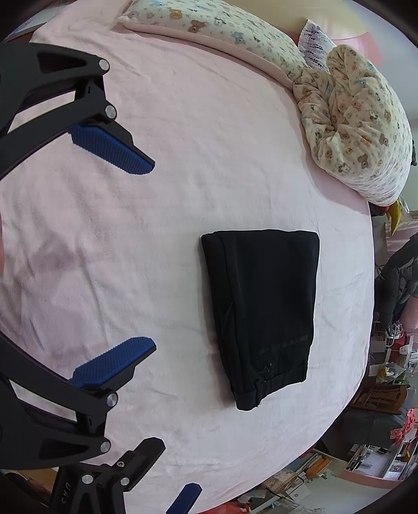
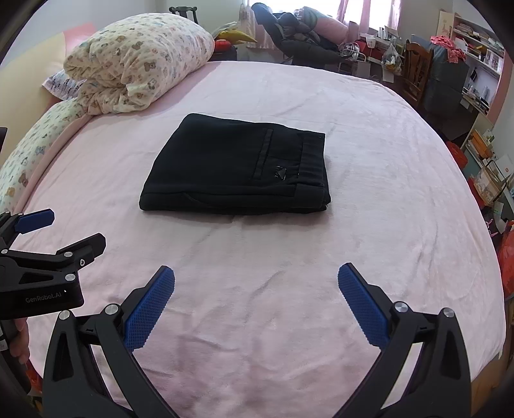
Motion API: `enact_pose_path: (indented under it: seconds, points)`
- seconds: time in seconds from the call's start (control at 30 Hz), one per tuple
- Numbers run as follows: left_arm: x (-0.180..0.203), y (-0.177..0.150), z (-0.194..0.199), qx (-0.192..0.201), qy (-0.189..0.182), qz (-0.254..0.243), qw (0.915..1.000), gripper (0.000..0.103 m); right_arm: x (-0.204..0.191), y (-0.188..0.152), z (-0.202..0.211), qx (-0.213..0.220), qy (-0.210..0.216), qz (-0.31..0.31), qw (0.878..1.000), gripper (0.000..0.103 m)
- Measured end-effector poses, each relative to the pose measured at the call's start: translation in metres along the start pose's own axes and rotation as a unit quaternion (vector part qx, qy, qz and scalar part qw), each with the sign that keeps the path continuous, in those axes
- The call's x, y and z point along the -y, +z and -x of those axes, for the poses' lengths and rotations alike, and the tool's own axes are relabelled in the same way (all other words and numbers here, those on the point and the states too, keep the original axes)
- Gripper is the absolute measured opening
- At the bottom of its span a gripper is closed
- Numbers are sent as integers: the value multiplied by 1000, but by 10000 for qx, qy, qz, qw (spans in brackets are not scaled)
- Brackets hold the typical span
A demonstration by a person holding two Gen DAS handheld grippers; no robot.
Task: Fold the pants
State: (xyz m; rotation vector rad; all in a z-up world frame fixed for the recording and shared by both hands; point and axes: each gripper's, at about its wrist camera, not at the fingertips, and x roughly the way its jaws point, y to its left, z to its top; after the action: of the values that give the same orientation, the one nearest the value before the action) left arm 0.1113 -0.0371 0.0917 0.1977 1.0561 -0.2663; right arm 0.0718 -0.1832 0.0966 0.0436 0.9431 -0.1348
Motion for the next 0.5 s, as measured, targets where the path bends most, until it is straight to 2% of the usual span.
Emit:
enact_pose_path:
  seconds: [0.5]
  points:
    - [-6, 0, -2, -8, -1, 101, 9999, 101, -3, 0, -2, -27, 13, 26, 10000, 102]
